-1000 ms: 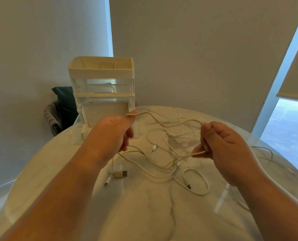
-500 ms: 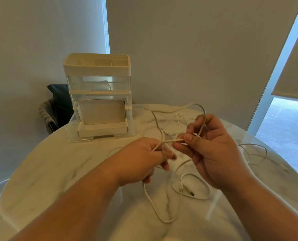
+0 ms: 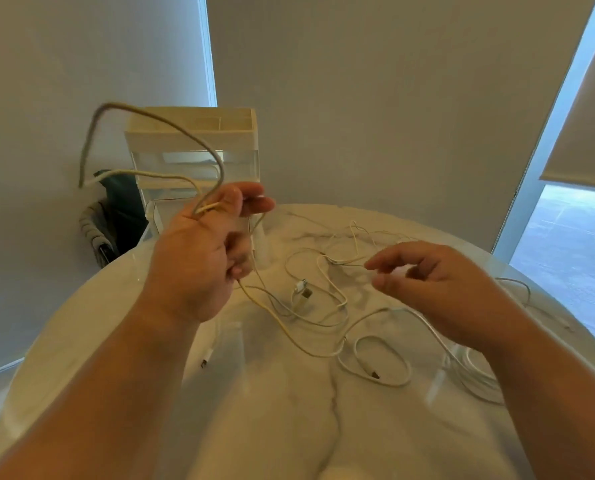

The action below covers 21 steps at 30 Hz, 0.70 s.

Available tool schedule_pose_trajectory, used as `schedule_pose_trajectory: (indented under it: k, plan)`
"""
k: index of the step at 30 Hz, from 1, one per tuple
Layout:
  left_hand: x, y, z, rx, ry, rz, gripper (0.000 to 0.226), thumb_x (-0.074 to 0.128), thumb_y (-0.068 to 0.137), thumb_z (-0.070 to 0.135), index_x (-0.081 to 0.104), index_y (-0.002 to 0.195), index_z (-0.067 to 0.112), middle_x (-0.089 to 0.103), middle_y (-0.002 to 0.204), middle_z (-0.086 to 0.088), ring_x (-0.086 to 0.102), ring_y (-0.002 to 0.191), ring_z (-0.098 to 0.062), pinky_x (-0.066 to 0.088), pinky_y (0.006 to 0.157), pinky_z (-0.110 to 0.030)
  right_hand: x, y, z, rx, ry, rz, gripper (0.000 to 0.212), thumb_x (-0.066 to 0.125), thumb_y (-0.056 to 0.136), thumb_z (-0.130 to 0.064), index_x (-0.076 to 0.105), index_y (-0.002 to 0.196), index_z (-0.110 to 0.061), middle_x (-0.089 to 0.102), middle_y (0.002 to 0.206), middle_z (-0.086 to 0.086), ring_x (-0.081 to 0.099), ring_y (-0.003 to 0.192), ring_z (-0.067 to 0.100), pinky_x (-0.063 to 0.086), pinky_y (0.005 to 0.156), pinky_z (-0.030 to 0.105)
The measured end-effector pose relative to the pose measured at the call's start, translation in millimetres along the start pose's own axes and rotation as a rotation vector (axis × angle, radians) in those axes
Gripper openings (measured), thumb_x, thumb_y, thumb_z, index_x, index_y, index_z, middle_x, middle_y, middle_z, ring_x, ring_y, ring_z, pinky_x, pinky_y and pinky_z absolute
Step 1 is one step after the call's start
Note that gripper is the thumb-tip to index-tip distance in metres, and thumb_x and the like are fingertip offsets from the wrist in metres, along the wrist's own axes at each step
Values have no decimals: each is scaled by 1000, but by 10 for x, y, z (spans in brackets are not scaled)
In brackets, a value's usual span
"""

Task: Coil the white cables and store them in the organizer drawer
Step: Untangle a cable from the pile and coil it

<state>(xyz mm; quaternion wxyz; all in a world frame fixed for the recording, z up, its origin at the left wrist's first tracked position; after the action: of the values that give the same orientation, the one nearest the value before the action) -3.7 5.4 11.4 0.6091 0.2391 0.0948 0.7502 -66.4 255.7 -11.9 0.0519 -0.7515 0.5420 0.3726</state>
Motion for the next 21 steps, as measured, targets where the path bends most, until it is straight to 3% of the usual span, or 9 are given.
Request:
schedule_pose_trajectory:
  k: [2, 4, 9, 12, 15, 18, 21]
  plan:
    - [-29, 10, 26, 12, -69, -29, 31, 40, 100, 29, 70, 99, 19, 71, 94, -3, 29, 40, -7, 21, 41, -21, 95, -22, 17, 50, -170, -274, 15, 74, 83, -41, 75, 97, -46, 68, 90, -30, 59, 75, -11, 40, 68, 9]
    - [-78, 16, 78, -5, -153, -67, 35, 39, 101, 29, 72, 95, 20, 69, 87, 0, 31, 38, -4, 23, 39, -16, 295, 11, 100, 103, -232, -375, 17, 72, 89, -33, 76, 104, -41, 69, 86, -30, 59, 83, -18, 40, 69, 2]
    - [-311, 61, 262, 14, -311, -128, 33, 38, 99, 38, 68, 91, 27, 67, 80, 11, 33, 32, -1, 26, 32, -11, 463, 274, 359, 189, -317, -201, 22, 62, 96, -19, 76, 112, -26, 70, 99, -13, 61, 85, 1, 41, 73, 9]
    - [-378, 83, 290, 13, -443, -242, 31, 41, 99, 42, 69, 93, 28, 68, 83, 12, 37, 31, -1, 26, 32, -12, 404, 341, 475, 229, -255, -47, 27, 61, 96, -19, 73, 119, -28, 70, 120, -8, 63, 106, 8, 41, 85, 16]
    - [-328, 43, 258, 23, -554, -342, 28, 45, 99, 38, 70, 97, 26, 68, 88, 9, 32, 35, -2, 23, 36, -13, 444, 352, 464, 191, -283, 1, 43, 55, 98, -18, 57, 139, -29, 55, 142, -4, 55, 124, 14, 36, 97, 18]
    - [-203, 1, 211, 11, -617, -395, 33, 40, 101, 35, 70, 95, 23, 70, 90, 6, 26, 38, -2, 21, 39, -14, 532, 217, 265, 54, -269, 43, 44, 59, 96, -37, 54, 139, -35, 46, 132, -19, 58, 101, 3, 41, 92, 19]
    - [-102, -23, 168, 3, -548, -337, 37, 36, 100, 34, 71, 91, 25, 71, 88, 7, 22, 38, -3, 22, 39, -12, 815, 61, 35, -4, -233, -140, 45, 61, 88, -57, 58, 130, -39, 52, 116, -24, 55, 93, -1, 48, 91, 27]
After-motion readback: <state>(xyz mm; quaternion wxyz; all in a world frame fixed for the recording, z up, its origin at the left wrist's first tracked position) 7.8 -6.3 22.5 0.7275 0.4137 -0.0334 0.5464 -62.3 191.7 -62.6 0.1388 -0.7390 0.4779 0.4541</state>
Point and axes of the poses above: each hand's wrist, its own y-axis towards the middle knuckle, its own x-axis out of the palm, z = x × y, the point moved 2 cm from there along y, towards the middle knuckle
